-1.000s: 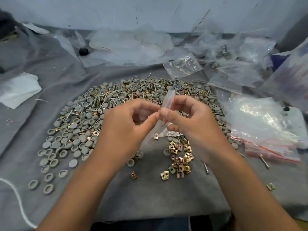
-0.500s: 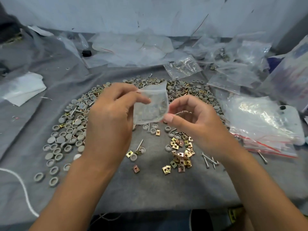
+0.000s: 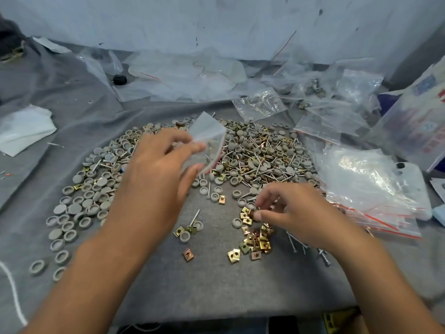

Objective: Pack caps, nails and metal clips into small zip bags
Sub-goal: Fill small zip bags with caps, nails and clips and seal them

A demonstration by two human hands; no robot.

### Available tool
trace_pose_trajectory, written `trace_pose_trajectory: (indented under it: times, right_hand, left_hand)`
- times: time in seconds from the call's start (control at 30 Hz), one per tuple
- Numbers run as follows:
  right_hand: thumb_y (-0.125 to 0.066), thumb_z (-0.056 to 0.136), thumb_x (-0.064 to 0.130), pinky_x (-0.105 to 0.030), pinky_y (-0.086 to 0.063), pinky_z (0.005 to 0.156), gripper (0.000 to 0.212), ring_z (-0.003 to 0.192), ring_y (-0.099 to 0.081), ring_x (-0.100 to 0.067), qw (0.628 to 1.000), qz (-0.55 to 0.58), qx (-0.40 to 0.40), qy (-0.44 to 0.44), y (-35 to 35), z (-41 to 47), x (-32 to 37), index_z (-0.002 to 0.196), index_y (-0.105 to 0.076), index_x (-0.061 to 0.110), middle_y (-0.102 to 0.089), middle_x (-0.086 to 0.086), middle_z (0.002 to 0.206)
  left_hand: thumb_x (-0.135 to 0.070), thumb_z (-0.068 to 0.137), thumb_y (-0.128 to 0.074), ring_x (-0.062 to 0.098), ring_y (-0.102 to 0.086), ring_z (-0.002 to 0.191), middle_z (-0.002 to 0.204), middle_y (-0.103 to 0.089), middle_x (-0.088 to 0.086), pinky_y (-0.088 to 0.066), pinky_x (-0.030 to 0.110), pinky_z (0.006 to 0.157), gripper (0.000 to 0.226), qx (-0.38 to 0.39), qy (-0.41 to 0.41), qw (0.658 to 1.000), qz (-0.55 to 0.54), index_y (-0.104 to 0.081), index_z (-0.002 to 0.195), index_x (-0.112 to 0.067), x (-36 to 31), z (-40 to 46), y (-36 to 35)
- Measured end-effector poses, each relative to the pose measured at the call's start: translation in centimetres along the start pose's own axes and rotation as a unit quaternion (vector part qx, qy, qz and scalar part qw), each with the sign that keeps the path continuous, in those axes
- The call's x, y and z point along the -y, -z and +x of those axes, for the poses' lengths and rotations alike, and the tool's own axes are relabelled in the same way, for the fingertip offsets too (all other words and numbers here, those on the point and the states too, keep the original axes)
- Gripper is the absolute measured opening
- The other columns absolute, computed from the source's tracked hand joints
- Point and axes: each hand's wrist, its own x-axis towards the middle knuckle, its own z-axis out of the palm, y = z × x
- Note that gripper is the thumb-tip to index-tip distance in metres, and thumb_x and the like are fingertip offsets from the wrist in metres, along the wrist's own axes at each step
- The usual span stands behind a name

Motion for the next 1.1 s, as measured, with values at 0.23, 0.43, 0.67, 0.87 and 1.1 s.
trace_pose_trajectory:
  times: [0.23, 0.43, 0.67, 0.87, 1.1]
  right_hand:
    - [-0.070, 0.088, 0.055, -0.025, -0.045, 0.078, 0.023, 0.089, -0.046, 0.006, 0.993, -0.076, 0.042, 0.083, -1.9, 0.8, 1.3, 0.108, -0.068, 0.045, -0.054, 0.024, 0.098]
    - [-0.065, 0.093, 0.050, -0.035, -0.050, 0.089, 0.013, 0.099, -0.045, 0.002, 0.994, -0.057, 0.011, 0.090, -2.5, 1.1, 2.0, 0.102, -0.058, 0.044, -0.052, 0.023, 0.101]
    - [-0.066, 0.095, 0.043, -0.019, -0.042, 0.065, 0.015, 0.080, -0.053, 0.006, 0.996, -0.016, -0.076, 0.046, -2.7, 2.1, 2.8, 0.098, -0.052, 0.044, -0.055, 0.025, 0.087]
    - [-0.068, 0.094, 0.038, -0.022, -0.037, 0.073, 0.015, 0.090, -0.044, -0.001, 0.993, -0.066, -0.089, 0.033, -2.8, 3.7, 2.8, 0.094, -0.054, 0.039, -0.050, 0.021, 0.095]
    - [-0.071, 0.094, 0.024, -0.024, -0.047, 0.075, 0.018, 0.084, -0.051, 0.002, 0.994, -0.054, -0.079, 0.042, -2.9, 4.1, 2.8, 0.092, -0.056, 0.034, -0.053, 0.018, 0.092]
  left_hand:
    - [-0.030, 0.087, -0.063, 0.013, -0.059, 0.098, 0.117, -0.065, -0.001, -0.052, 0.039, 0.090, 0.038, 0.059, -0.052, 0.996, -0.037, -0.070, 0.122, -0.016, -0.9, -0.1, -1.2]
    - [-0.031, 0.085, -0.068, 0.007, -0.055, 0.080, 0.109, -0.059, -0.012, -0.052, 0.032, 0.083, 0.047, 0.051, -0.029, 0.996, -0.069, -0.063, 0.130, -0.019, -0.3, 0.4, -1.2]
    - [-0.035, 0.089, -0.067, 0.001, -0.059, 0.079, 0.115, -0.065, -0.017, -0.056, 0.037, 0.081, 0.045, 0.033, -0.009, 0.996, -0.083, -0.060, 0.133, -0.029, 0.6, 0.5, -0.7]
    - [-0.036, 0.089, -0.065, -0.001, -0.062, 0.088, 0.117, -0.063, -0.025, -0.057, 0.036, 0.086, 0.053, 0.068, 0.011, 0.995, -0.072, -0.053, 0.140, -0.037, 0.8, 0.2, -0.5]
    - [-0.023, 0.098, -0.050, 0.001, -0.059, 0.082, 0.096, -0.062, -0.023, -0.052, 0.031, 0.075, 0.045, 0.078, 0.025, 0.994, -0.071, -0.045, 0.135, -0.048, 1.1, -0.3, -0.5]
